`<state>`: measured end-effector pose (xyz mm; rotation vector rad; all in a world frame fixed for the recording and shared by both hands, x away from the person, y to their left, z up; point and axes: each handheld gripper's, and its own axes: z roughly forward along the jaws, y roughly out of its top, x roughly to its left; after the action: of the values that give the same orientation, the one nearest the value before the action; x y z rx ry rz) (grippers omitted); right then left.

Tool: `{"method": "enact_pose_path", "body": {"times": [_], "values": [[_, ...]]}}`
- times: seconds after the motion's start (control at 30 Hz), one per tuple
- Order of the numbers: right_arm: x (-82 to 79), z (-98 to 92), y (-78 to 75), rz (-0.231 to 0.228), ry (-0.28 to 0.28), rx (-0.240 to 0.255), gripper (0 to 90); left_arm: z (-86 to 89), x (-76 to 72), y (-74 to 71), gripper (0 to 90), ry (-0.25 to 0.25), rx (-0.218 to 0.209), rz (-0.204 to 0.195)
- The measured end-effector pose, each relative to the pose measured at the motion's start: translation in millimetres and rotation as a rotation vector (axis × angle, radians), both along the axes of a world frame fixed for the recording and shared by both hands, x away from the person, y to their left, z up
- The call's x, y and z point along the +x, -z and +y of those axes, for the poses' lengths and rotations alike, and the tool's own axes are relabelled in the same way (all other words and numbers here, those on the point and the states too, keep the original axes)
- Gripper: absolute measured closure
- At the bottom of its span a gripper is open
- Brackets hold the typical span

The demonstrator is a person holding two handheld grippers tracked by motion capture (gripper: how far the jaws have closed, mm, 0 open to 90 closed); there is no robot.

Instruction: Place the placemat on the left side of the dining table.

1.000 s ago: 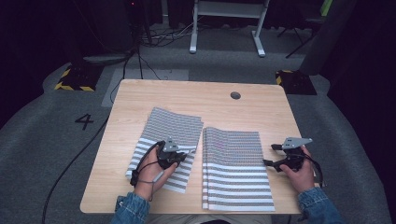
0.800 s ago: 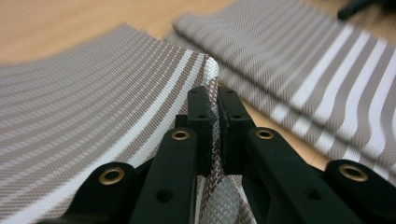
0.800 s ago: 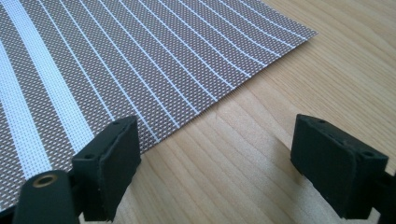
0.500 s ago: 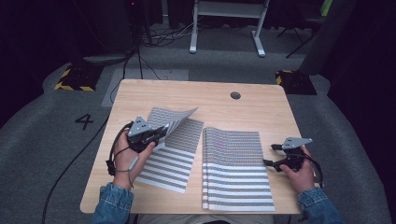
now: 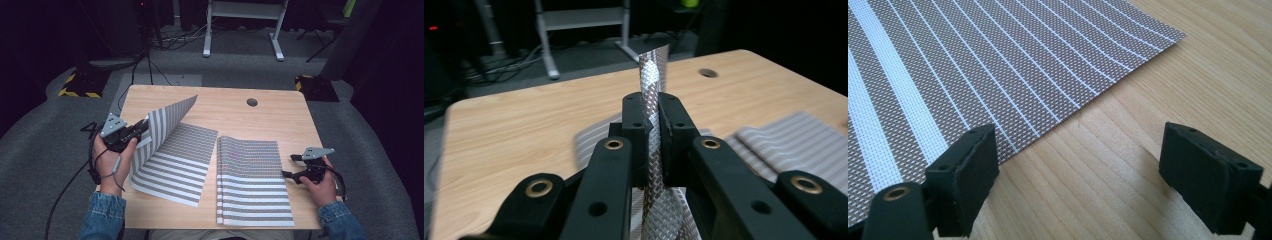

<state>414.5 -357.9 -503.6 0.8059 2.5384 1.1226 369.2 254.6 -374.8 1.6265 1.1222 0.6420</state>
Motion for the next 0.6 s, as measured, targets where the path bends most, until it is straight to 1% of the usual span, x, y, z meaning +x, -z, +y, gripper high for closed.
{"method": "enact_pose_path", "body": {"times": [0.03,0.27,0.43,0.53,0.57,0.6], "values": [[0.0,-0.1,-0.1,0.001,0.0,-0.001,16.2,4.7,-0.7,0.8,83.5,-0.023,0.003,-0.001],[0.0,-0.1,-0.1,0.001,0.0,-0.001,16.2,24.8,-6.8,4.2,82.8,-0.109,0.041,-0.004],[0.0,-0.1,-0.1,0.001,0.0,0.0,16.2,40.4,-11.1,9.2,80.9,-0.188,0.092,0.012],[0.0,-0.1,-0.1,0.001,0.0,-0.001,16.2,48.2,-14.2,10.5,75.6,-0.242,0.096,0.001],[0.0,-0.1,-0.1,0.001,0.0,-0.001,16.2,51.5,-16.1,10.6,73.4,-0.273,0.104,-0.005],[0.0,0.0,-0.1,0.001,0.0,0.0,16.2,53.9,-17.7,10.4,69.4,-0.301,0.116,-0.007]]}}
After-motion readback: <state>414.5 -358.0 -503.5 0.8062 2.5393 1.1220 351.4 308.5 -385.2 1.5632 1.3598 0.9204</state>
